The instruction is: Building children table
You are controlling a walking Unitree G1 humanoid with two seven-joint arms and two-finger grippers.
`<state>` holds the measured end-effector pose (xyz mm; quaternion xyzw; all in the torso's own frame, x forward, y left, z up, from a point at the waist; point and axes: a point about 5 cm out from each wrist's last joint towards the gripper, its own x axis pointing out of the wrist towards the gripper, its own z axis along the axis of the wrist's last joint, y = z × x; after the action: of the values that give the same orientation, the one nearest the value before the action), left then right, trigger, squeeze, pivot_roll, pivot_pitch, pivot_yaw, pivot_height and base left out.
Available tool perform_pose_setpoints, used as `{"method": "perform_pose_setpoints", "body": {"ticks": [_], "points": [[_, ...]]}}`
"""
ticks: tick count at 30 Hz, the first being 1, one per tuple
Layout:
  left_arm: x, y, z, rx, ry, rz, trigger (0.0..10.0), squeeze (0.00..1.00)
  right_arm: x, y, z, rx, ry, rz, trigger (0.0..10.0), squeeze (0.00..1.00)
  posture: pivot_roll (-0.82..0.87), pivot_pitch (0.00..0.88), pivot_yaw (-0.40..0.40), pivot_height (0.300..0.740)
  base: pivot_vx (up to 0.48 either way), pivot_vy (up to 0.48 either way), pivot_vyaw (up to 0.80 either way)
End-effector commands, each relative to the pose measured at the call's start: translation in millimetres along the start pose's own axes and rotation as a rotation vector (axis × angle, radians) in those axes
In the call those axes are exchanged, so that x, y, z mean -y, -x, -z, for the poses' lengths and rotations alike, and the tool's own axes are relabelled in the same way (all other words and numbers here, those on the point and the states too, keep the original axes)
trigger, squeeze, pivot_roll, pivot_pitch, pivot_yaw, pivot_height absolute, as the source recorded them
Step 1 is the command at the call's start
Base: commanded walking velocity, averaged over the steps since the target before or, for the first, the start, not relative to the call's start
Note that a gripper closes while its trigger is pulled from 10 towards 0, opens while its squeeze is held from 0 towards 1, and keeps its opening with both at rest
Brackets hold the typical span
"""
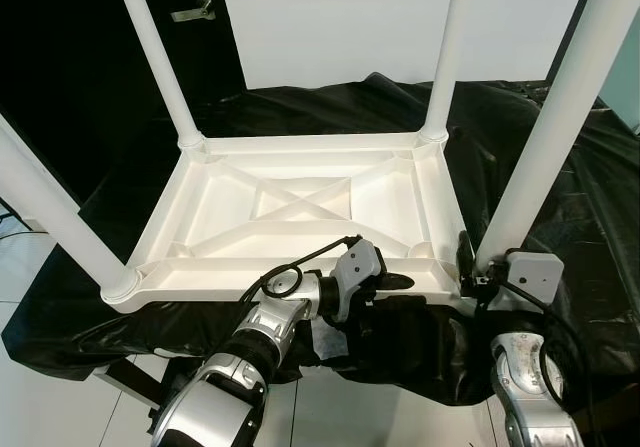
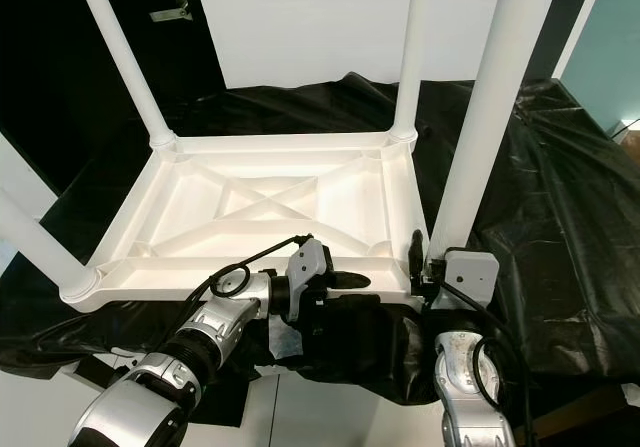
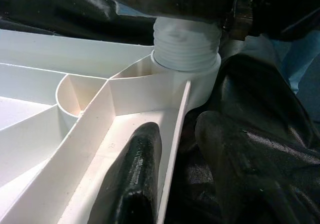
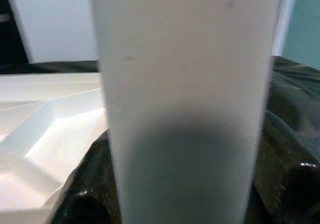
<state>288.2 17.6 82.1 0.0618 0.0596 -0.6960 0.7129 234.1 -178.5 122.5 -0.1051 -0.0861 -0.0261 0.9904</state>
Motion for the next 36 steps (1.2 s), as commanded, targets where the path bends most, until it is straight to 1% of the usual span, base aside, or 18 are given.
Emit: {"method": "perform_pose_setpoints", "body": {"ticks": [1, 2, 3, 5, 6, 7, 9, 11, 12, 14, 15, 16, 17, 21, 27, 31, 32, 36], "points": [[22.5, -6.2, 28, -0.099, 0.084, 0.119, 10.0, 0.0, -1.7, -5.9, 14, -0.095, -0.026, -0.166, 10.0, 0.0, -0.19, 0.011, 0.075, 0.74, 0.0, 0.0, 0.0], [22.5, -6.2, 28, -0.099, 0.084, 0.119, 10.0, 0.0, -1.7, -5.9, 14, -0.095, -0.026, -0.166, 10.0, 0.0, -0.19, 0.011, 0.075, 0.74, 0.0, 0.0, 0.0], [23.0, -5.7, 28, -0.102, 0.084, 0.123, 10.0, 0.0, 8.5, -7.6, 11, -0.123, -0.031, -0.381, 10.0, 0.0, -0.19, 0.009, 0.079, 0.74, 0.0, 0.0, 0.0], [22.9, -5.4, 28, -0.105, 0.084, 0.125, 10.0, 0.0, 18.4, -6.5, 8, -0.14, -0.025, -0.489, 10.0, 0.0, -0.2, 0.009, 0.082, 0.74, 0.0, 0.0, 0.0], [22.9, -5.4, 28, -0.105, 0.084, 0.125, 10.0, 0.0, 18.4, -6.5, 8, -0.14, -0.025, -0.489, 10.0, 0.0, -0.2, 0.009, 0.082, 0.74, 0.0, 0.0, 0.0], [22.8, -5.4, 28, -0.106, 0.082, 0.127, 10.0, 0.0, 24.5, -6.1, 8, -0.146, -0.003, -0.516, 10.0, 0.0, -0.2, 0.006, 0.085, 0.74, 0.0, 0.0, 0.0], [22.8, -5.4, 28, -0.106, 0.082, 0.127, 10.0, 0.0, 24.5, -6.1, 8, -0.146, -0.003, -0.516, 10.0, 0.0, -0.2, 0.006, 0.085, 0.74, 0.0, 0.0, 0.0], [22.3, -5.4, 28, -0.107, 0.08, 0.128, 10.0, 0.0, 32.8, -6.1, 8, -0.156, 0.027, -0.542, 10.0, 0.0, -0.2, 0.005, 0.084, 0.74, 0.0, 0.0, 0.0], [21.4, -5.4, 27, -0.107, 0.077, 0.128, 10.0, 0.0, 41.5, -6.5, 8, -0.172, 0.057, -0.568, 10.0, 0.0, -0.2, 0.003, 0.083, 0.74, 0.0, 0.0, 0.0], [21.4, -5.4, 27, -0.107, 0.077, 0.128, 10.0, 0.0, 41.5, -6.5, 8, -0.172, 0.057, -0.568, 10.0, 0.0, -0.2, 0.003, 0.083, 0.74, 0.0, 0.0, 0.0], [20.6, -5.4, 26, -0.107, 0.074, 0.127, 10.0, 0.0, 49.1, -7.5, 8, -0.183, 0.093, -0.592, 10.0, 0.0, -0.2, 0.002, 0.082, 0.74, 0.0, 0.0, 0.0], [20.2, -5.3, 26, -0.107, 0.072, 0.126, 10.0, 0.0, 53.5, -8.8, 8, -0.187, 0.115, -0.614, 6.9, 0.0, -0.19, 0.001, 0.079, 0.74, 0.0, 0.0, 0.0], [20.5, -5.2, 26, -0.107, 0.073, 0.125, 10.0, 0.0, 55.1, -8.8, 7, -0.183, 0.131, -0.643, 0.0, 0.0, -0.19, 0.001, 0.079, 0.74, 0.0, 0.0, 0.0], [21.6, -4.2, 27, -0.107, 0.077, 0.123, 10.0, 0.0, 57.4, -7.1, 6, -0.198, 0.137, -0.717, 0.0, 0.0, -0.18, 0.002, 0.078, 0.74, 0.0, 0.0, 0.0], [21.3, -2.7, 28, -0.108, 0.079, 0.12, 10.0, 0.0, 59.4, -4.2, 8, -0.235, 0.134, -0.763, 0.0, 0.0, -0.18, 0.004, 0.08, 0.74, 0.0, 0.0, 0.0], [21.1, -2.5, 28, -0.108, 0.079, 0.12, 10.0, 0.0, 57.3, -1.5, 17, -0.278, 0.122, -0.755, 0.0, 0.0, -0.19, 0.004, 0.084, 0.74, 0.0, 0.0, 0.0], [21.2, -2.7, 28, -0.108, 0.078, 0.122, 10.0, 0.0, 52.9, -2.0, 24, -0.293, 0.115, -0.717, 0.0, 0.0, -0.19, 0.002, 0.082, 0.74, 0.0, 0.0, 0.0], [21.3, -2.9, 27, -0.108, 0.078, 0.123, 10.0, 0.0, 49.5, -2.5, 28, -0.301, 0.111, -0.689, 0.0, 0.0, -0.19, 0.002, 0.082, 0.74, 0.0, 0.0, 0.0]]}}
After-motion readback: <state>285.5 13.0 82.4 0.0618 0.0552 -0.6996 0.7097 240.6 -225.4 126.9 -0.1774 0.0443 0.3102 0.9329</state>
